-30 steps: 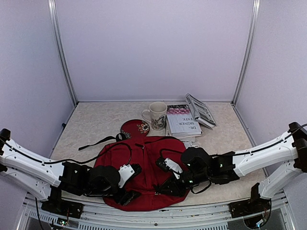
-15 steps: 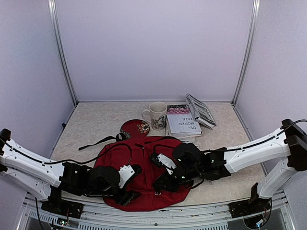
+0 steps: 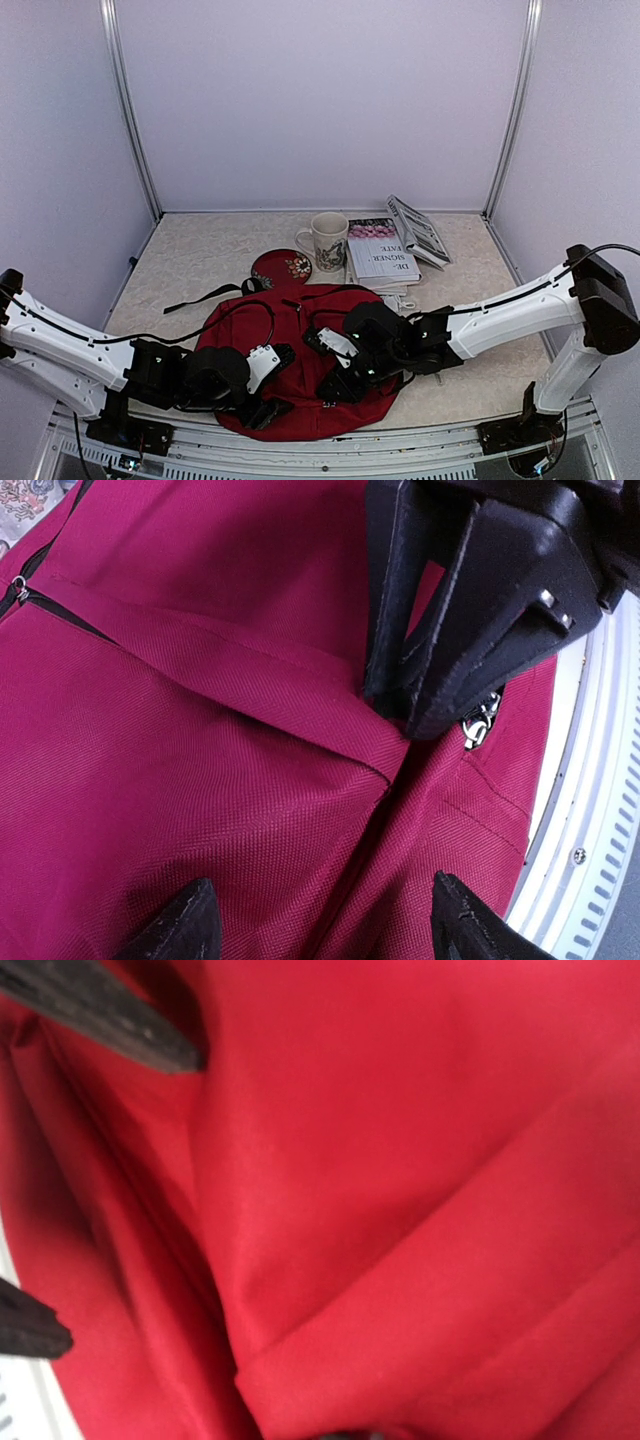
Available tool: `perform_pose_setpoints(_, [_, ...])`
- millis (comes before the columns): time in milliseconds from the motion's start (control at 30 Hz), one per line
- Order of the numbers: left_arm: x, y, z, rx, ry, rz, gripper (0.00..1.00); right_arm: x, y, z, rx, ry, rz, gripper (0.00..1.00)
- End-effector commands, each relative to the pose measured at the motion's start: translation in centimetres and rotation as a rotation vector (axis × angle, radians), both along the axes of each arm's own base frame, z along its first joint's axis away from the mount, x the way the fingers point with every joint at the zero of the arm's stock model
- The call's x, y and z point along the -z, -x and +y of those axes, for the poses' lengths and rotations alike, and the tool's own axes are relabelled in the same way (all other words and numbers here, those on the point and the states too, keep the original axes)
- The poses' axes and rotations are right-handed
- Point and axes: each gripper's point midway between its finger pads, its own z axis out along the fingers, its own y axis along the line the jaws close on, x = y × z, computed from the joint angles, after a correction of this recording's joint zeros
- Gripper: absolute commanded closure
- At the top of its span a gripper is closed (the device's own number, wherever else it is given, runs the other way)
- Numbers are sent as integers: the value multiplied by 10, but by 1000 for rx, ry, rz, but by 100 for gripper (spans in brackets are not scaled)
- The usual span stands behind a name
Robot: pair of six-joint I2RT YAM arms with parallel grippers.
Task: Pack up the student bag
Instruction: Grab the largest pocket of the student bag.
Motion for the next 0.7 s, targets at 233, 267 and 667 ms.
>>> perform_pose_setpoints(233, [-3,-1,-1,-2,22,10,30,-7,13,8,-72,-26,57,84])
perform_pose_setpoints(267, [-3,-1,0,-4,22,10,30,-9,14,9,-82,-35,61,88])
perform_pose_setpoints(667, [0,2,-11,53,-85,-29,31,-55,24,-6,-68,-180,88,100])
